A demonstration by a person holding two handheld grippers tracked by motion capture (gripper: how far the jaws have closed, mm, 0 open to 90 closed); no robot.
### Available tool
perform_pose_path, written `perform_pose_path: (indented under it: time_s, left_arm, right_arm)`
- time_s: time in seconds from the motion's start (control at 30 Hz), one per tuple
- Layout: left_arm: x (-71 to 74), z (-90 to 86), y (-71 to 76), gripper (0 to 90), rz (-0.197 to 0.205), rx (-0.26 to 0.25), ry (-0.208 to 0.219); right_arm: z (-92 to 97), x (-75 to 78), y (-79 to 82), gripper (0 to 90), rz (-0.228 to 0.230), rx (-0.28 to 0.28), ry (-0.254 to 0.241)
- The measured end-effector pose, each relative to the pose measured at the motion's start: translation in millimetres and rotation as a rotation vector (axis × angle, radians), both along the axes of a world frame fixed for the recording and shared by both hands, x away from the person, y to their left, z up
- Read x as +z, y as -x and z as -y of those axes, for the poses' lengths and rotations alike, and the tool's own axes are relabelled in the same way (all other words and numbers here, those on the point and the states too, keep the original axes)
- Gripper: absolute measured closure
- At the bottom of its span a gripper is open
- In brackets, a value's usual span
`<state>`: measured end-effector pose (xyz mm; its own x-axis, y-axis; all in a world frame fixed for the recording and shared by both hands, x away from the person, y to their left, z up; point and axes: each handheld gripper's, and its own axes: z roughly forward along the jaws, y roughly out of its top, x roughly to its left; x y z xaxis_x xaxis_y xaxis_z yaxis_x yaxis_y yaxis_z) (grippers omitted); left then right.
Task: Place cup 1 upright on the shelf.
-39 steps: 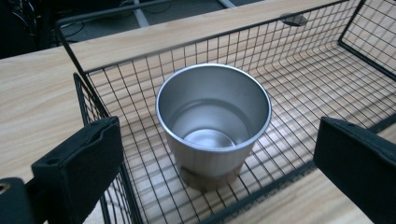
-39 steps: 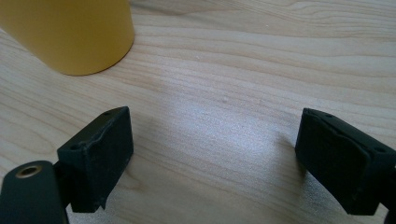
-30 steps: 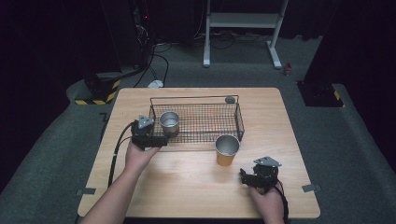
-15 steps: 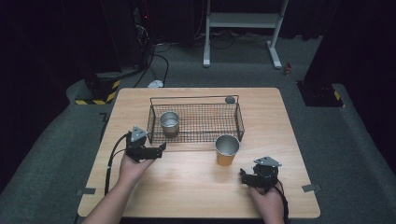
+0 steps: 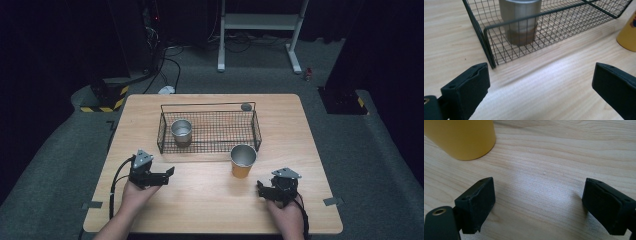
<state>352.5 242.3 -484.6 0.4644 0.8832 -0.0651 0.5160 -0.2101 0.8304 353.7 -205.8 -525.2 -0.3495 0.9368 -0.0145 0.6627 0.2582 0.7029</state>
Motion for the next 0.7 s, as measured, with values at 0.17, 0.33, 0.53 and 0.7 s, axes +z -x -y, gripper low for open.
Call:
perform_pose_path:
  time_s: [0.17,0.33,0.53,0.7]
  left_arm:
    - [-11.5,-5.2,11.2,2.2,-0.038,-0.021,-0.017]
    - [-24.4,-10.6,19.4,2.2,-0.074,-0.026,-0.067]
    - [-37.7,-18.6,21.4,0.3,-0.107,-0.004,-0.137]
    - [-42.4,-19.4,22.1,0.2,-0.117,-0.002,-0.182]
  right_arm:
    - [0.0,0.0,0.0,11.2,0.0,0.0,0.0]
    - [0.0,0.0,0.0,11.2,0.0,0.0,0.0]
    - [-0.1,0.2,0.5,11.0,-0.004,0.021,-0.003]
    - [-0.2,0.3,0.9,11.2,-0.004,0.02,-0.003]
